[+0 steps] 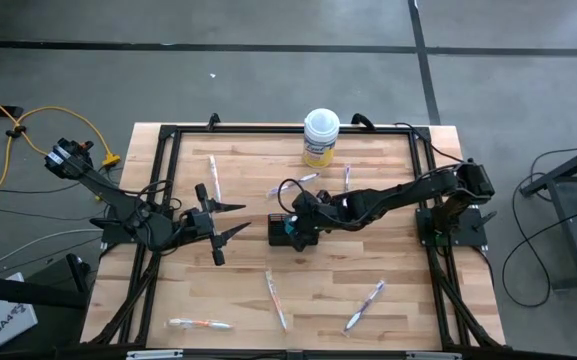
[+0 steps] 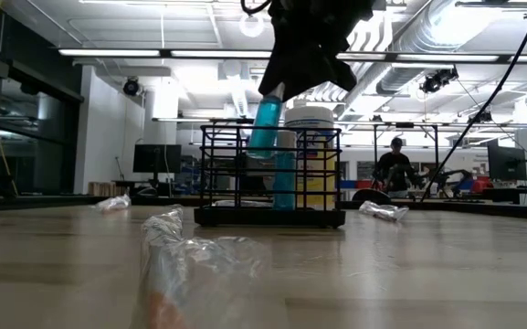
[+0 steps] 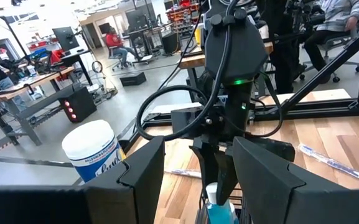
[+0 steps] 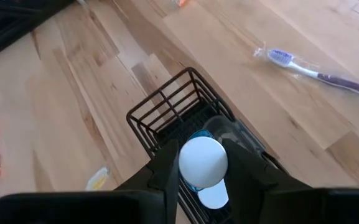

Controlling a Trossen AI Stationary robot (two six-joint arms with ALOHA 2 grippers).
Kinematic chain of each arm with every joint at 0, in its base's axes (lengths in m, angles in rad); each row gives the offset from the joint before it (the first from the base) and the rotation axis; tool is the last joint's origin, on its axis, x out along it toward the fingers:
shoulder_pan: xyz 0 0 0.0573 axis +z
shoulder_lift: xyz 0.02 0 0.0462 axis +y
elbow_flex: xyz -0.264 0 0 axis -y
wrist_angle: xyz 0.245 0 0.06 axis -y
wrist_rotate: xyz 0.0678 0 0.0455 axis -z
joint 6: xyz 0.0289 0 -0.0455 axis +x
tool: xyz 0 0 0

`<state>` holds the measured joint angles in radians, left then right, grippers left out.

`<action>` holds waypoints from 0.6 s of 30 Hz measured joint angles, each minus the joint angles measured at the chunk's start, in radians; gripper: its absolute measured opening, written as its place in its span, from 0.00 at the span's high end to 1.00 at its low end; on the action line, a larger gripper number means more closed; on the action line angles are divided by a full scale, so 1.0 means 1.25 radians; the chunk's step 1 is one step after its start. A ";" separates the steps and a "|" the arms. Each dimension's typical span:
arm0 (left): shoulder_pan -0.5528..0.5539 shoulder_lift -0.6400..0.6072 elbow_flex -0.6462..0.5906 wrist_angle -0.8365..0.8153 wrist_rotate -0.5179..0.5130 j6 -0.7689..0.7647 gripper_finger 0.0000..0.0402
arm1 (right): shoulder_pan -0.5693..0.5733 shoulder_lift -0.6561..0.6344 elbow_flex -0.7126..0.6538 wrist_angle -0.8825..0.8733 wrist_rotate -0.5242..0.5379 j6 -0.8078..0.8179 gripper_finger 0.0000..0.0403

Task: Pick & Place toothbrushing station
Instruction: Put the blue mouthwash into the wire organizer

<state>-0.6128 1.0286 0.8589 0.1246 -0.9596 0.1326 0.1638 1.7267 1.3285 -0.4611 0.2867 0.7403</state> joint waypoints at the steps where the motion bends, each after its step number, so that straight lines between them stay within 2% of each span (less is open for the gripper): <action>1: 0.000 0.000 0.000 0.000 0.000 -0.001 0.55 | 0.000 0.000 0.000 0.001 0.000 0.000 0.78; 18: 0.000 0.000 0.000 0.001 0.002 -0.002 0.55 | -0.002 0.000 0.000 0.001 -0.003 -0.006 0.78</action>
<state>-0.6128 1.0286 0.8589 0.1257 -0.9577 0.1307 0.1608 1.7267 1.3285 -0.4603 0.2832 0.7334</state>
